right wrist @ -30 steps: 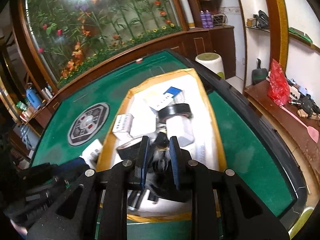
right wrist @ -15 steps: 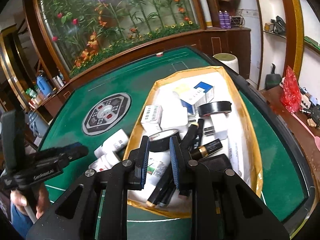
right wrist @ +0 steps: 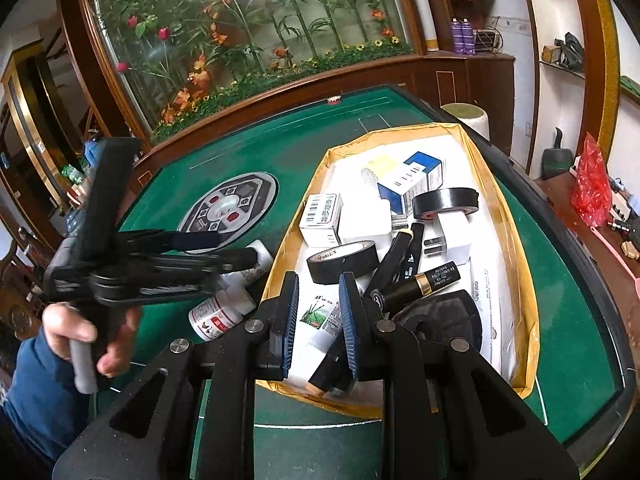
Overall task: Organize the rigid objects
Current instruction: 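Move both grippers back toward the white medicine bottles on the table, then grasp a tall white bottle with the left gripper while the right grasps a short white bottle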
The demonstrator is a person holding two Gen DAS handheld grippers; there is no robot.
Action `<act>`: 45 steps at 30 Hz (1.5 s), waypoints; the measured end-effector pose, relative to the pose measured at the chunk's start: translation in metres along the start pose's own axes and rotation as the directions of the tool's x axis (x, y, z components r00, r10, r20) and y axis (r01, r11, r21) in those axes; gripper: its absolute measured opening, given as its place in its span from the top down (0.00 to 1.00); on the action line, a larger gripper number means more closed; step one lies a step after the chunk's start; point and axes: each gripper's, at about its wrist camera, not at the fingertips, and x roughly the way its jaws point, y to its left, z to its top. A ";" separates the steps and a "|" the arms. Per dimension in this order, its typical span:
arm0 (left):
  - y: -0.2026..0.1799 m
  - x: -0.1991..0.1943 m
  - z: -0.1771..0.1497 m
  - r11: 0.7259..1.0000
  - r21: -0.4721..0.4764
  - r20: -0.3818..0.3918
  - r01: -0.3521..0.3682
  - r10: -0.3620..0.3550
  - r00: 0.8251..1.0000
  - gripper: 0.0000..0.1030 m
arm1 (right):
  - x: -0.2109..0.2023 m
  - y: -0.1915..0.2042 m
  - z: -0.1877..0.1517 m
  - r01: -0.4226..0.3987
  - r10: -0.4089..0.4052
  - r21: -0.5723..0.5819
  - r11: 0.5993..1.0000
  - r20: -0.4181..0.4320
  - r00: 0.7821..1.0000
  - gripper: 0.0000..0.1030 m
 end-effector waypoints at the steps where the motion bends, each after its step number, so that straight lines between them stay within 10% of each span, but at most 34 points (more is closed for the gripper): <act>1: 0.001 0.006 0.000 1.000 -0.004 -0.014 0.011 -0.011 1.000 0.58 | 0.000 0.000 -0.001 -0.002 0.002 -0.001 1.000 -0.003 1.000 0.80; 20: 0.092 -0.050 -0.087 0.964 -0.254 0.043 -0.077 0.091 0.995 0.65 | 0.057 0.072 -0.017 -0.199 0.197 0.013 0.980 -0.191 0.962 0.80; 27: 0.096 -0.043 -0.083 0.960 -0.276 0.026 -0.054 0.064 0.998 0.65 | 0.077 0.080 -0.016 -0.111 0.131 0.104 0.988 -0.205 0.970 0.55; 34: 0.099 -0.050 -0.083 0.954 -0.296 0.034 -0.039 0.052 0.998 0.65 | 0.099 0.079 -0.008 -0.001 0.055 0.210 0.978 -0.251 0.966 0.54; 45: 0.100 -0.042 -0.086 0.954 -0.291 -0.009 -0.070 0.071 0.997 0.65 | 0.133 0.125 -0.009 0.102 -0.156 -0.186 0.977 -0.306 0.939 0.54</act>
